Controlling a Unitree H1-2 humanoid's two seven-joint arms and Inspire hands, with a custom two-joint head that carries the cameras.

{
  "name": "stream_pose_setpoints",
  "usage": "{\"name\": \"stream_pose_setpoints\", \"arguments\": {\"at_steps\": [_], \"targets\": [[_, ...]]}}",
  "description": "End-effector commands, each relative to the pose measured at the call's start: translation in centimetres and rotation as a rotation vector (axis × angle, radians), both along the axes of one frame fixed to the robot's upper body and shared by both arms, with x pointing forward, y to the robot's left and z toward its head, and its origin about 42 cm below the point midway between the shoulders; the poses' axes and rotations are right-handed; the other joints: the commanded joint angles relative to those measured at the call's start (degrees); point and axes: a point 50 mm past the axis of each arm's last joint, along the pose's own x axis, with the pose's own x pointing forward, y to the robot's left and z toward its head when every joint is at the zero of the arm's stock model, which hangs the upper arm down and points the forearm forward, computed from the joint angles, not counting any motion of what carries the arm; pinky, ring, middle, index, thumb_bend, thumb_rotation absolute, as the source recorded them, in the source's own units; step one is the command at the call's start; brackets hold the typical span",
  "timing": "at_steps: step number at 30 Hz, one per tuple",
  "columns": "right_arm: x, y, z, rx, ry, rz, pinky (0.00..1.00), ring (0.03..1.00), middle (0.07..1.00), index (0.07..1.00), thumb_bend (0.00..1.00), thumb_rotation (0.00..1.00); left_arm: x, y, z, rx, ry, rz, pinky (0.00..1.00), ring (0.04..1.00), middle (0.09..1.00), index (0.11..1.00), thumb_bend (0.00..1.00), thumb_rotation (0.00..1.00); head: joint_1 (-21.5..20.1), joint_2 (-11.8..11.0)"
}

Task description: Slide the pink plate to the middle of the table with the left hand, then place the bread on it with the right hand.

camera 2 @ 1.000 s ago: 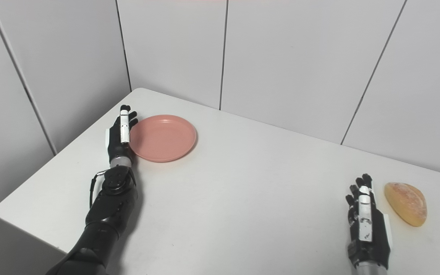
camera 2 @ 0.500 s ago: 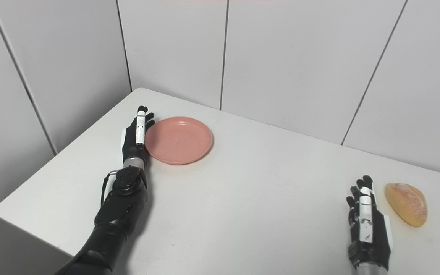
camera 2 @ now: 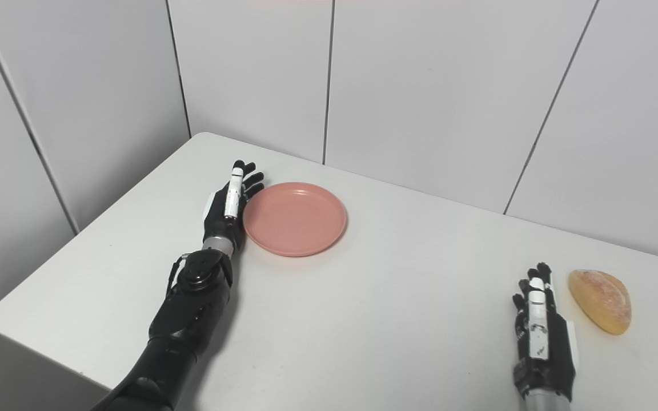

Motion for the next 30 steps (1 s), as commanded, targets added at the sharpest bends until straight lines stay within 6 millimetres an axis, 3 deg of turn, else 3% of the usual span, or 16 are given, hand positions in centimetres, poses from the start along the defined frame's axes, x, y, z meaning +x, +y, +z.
{"name": "stream_pose_setpoints", "arguments": {"at_steps": [1,7,17,30], "targets": [[1.3,0.9,2.7,0.007,-0.108,-0.007,1.0,1.0,1.0,1.0,0.66,0.88,0.9,-1.1,1.1,-0.006,-0.014,-0.058,0.85,0.851,0.837,0.825,0.52,1.0,-1.2,0.5],[1.2,1.4,3.2,0.01,-0.116,-0.019,1.0,0.994,1.0,1.0,0.59,0.89,1.0,-1.7,1.2,-0.032,-0.001,-0.101,0.85,0.846,0.829,0.808,0.51,1.0,-4.6,1.7],[1.4,2.3,3.6,-0.004,-0.126,-0.013,1.0,0.997,1.0,1.0,0.62,0.92,1.1,-2.7,1.4,-0.048,0.004,-0.163,0.83,0.858,0.846,0.828,0.5,1.0,-9.7,3.4],[1.5,4.0,4.5,-0.009,-0.122,0.002,1.0,1.0,1.0,1.0,0.64,0.95,0.6,-6.0,1.0,-0.037,0.046,-0.276,0.86,0.865,0.854,0.849,0.5,1.0,-18.1,5.5]]}}
